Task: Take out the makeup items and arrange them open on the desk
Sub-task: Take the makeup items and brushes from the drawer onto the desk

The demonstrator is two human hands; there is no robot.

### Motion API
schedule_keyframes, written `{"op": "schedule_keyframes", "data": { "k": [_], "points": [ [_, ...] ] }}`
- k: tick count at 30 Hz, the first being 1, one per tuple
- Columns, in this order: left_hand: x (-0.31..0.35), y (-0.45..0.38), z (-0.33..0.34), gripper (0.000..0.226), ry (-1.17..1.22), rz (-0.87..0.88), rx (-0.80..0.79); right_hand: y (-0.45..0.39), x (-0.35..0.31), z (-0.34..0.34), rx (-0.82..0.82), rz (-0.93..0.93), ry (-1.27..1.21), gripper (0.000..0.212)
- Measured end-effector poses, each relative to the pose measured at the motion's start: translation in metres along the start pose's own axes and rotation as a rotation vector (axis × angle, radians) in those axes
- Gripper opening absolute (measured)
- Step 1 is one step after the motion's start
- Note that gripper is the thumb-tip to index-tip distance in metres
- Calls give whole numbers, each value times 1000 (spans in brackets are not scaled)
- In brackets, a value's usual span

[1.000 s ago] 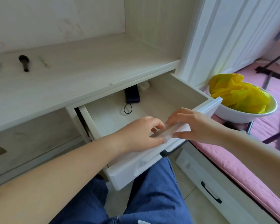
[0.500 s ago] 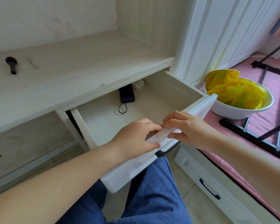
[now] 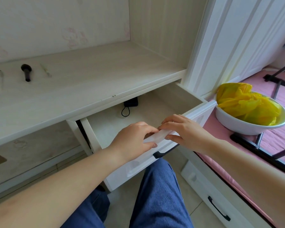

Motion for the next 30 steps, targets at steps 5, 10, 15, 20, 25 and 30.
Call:
{"op": "schedule_keyframes", "data": {
  "k": [5, 10, 15, 20, 25, 30],
  "points": [
    [-13, -9, -14, 32, -80, -31, 41, -28, 5, 2, -50, 11, 25, 34],
    [-21, -16, -33, 43, -311, -18, 178, -56, 9, 5, -87, 10, 72, 36],
    [-31, -24, -53, 86, -574, -41, 277, -81, 12, -3, -10, 0, 212, 66],
    [-52, -38, -63, 116, -675, -159, 211, -105, 10, -6, 28, -55, 398, 95],
    [-67, -53, -76, 126, -745, -209, 161, -131, 16, -7, -19, -52, 457, 108],
    [-71, -66, -86, 124, -815, -190, 148, -154, 17, -7, -27, -52, 493, 116]
  ]
}}
Point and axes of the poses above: each hand's wrist, its own y-axis away from the middle knuckle, its own z-axis out of the palm, x = y × z, the point moved 8 cm from there along -y, towards the middle knuckle, and after that the axes turned 1 degree about -x, right-handed, at the moved point
